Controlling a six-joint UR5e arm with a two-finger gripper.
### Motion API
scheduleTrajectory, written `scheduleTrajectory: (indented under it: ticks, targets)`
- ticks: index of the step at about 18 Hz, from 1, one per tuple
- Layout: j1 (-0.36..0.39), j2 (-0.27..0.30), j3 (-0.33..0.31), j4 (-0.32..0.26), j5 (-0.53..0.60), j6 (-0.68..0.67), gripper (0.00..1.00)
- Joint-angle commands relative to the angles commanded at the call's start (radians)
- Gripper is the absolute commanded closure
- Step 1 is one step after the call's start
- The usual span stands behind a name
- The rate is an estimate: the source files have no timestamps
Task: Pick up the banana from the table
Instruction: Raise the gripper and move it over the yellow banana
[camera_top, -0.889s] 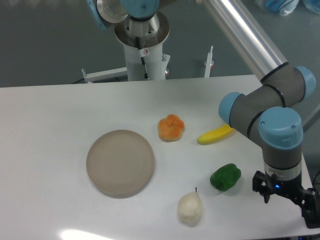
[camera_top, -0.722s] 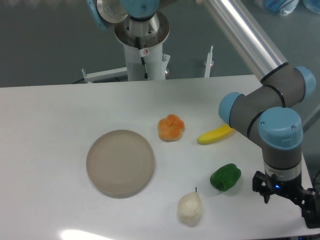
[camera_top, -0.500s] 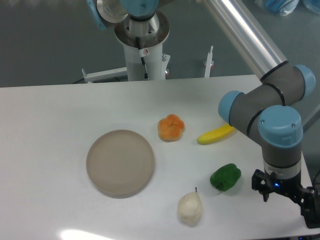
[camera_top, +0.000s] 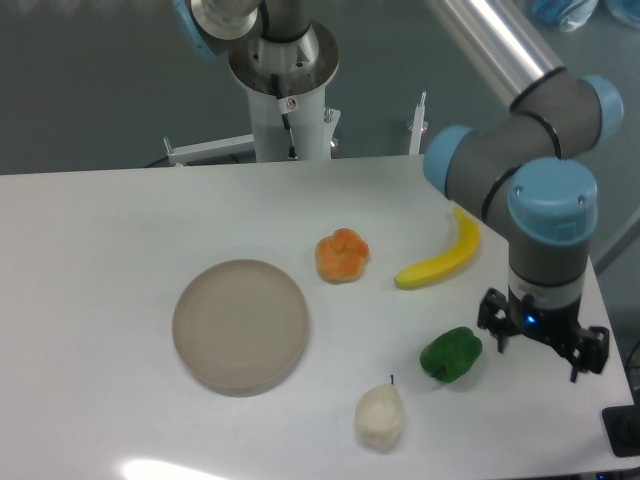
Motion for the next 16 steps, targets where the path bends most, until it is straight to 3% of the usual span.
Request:
scheduleTrajectory:
  ticks: [4,10,13,14,16]
  targets:
    - [0.038,0.043,-0.061,-0.077,0.0,0.069,0.0]
    - [0.127,0.132,-0.238,-0.062,0.002,0.245,0.0]
    - [0.158,0.141,-0.296,-0.059,0.002,0.288,0.0]
    - [0.158,0.141,-0.322,-0.046,0.003,0.292,0.0]
    - [0.152,0.166,-0.409,0.073,0.006,0.282,0.0]
